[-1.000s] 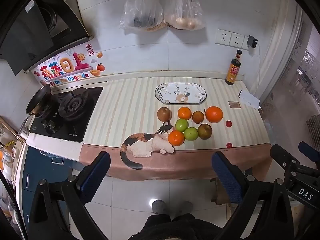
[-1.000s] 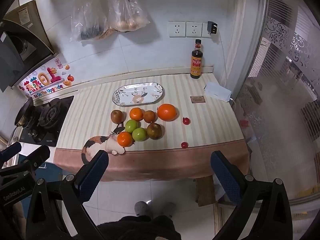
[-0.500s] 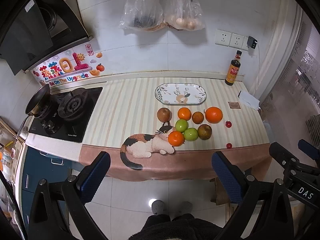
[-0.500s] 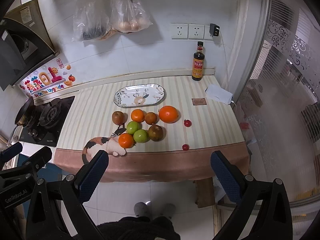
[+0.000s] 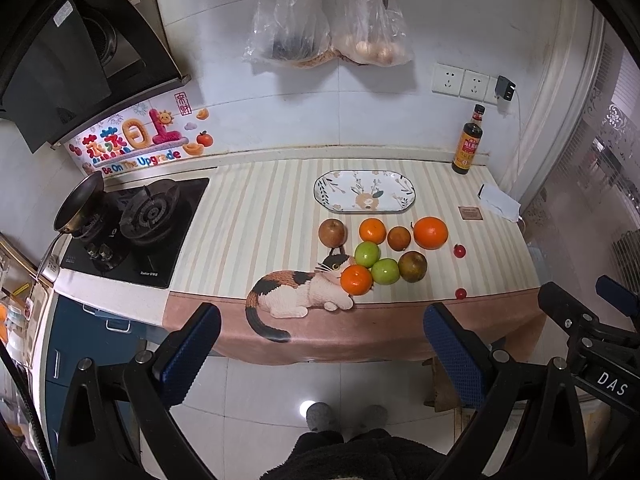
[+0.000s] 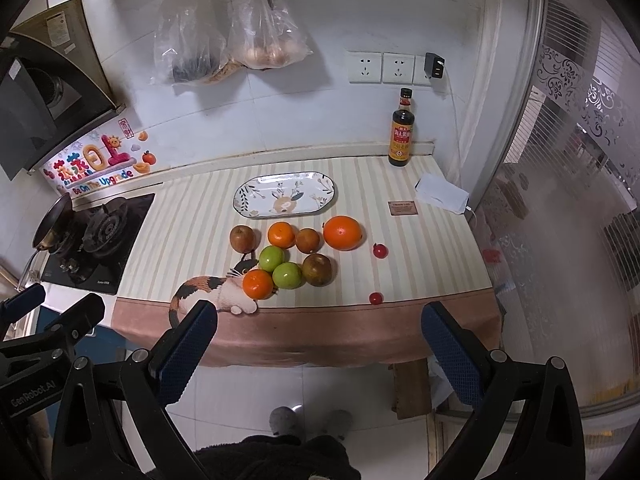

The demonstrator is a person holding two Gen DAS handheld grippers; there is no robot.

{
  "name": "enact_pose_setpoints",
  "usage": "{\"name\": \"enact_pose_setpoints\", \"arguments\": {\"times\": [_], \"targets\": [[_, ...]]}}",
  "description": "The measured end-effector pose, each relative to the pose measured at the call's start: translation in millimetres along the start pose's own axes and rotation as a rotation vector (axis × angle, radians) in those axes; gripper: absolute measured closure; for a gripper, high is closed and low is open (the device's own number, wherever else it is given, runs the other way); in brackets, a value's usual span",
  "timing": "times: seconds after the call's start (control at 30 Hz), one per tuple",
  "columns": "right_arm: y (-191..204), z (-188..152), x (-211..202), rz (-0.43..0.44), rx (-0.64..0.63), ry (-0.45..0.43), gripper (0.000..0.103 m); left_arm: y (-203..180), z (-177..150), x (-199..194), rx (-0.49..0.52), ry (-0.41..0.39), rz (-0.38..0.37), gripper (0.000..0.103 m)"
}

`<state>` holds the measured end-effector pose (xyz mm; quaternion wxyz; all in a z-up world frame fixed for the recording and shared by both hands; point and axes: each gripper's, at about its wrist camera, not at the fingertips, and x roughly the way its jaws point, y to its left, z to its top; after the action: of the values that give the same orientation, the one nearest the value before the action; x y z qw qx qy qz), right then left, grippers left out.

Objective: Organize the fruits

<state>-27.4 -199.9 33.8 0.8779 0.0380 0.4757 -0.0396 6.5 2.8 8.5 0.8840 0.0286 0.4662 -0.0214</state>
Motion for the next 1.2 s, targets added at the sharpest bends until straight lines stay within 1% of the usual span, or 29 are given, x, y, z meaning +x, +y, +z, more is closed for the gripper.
{"name": "enact_pose_setpoints", "arguments": {"times": [0.3, 1.2], "targets": [[2, 1, -5, 0.002, -0.001, -0.008, 0.0, 4, 1, -5, 0.003, -0.01, 0.002, 0.0], [4, 0, -12, 0.014, 0.004, -0.015, 0.0, 1, 2, -16, 0.004, -0.012, 0.005, 0.0]]}}
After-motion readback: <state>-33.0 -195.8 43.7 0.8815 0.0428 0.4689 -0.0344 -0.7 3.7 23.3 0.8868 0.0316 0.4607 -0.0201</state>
